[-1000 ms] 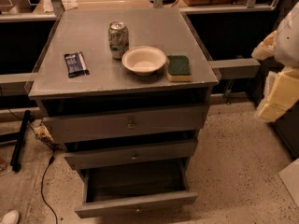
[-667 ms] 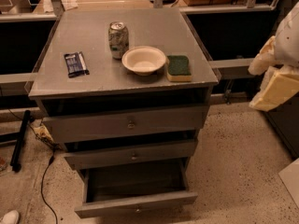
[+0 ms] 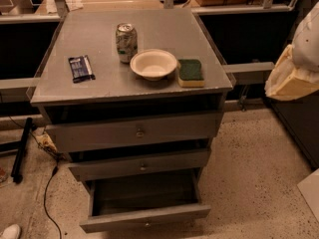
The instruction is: Close bottom drawer
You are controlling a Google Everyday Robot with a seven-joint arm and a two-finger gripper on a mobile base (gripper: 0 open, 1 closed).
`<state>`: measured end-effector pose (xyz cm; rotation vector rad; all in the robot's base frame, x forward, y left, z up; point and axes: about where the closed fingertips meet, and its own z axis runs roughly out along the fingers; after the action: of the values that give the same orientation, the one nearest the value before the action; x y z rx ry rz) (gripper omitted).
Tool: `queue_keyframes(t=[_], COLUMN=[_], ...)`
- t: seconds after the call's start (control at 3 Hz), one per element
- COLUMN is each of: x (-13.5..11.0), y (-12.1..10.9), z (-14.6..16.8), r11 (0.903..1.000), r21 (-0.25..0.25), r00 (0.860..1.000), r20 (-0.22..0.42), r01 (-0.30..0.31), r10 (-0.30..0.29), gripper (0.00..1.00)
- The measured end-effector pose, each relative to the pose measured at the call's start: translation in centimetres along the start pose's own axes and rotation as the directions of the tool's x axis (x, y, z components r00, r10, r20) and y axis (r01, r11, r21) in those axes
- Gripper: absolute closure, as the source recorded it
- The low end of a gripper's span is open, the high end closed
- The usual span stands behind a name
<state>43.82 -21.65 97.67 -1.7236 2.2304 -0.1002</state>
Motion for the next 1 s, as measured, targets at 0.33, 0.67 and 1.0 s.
queue_keyframes(t=[0.33, 0.67, 1.0], x=[0.0, 0.0, 0.7], y=[0.0, 0.0, 1.1], z=[0.0, 0.0, 1.7], r11=[1.0, 1.0, 0.9998], r21=[0.0, 0.0, 0.016], r00=[1.0, 1.0, 1.0], r20=[0.0, 0.0, 0.02], r01=[0.0, 0.0, -0.014], r10=[0.0, 0.0, 0.014], gripper=[1.0, 1.0, 1.0])
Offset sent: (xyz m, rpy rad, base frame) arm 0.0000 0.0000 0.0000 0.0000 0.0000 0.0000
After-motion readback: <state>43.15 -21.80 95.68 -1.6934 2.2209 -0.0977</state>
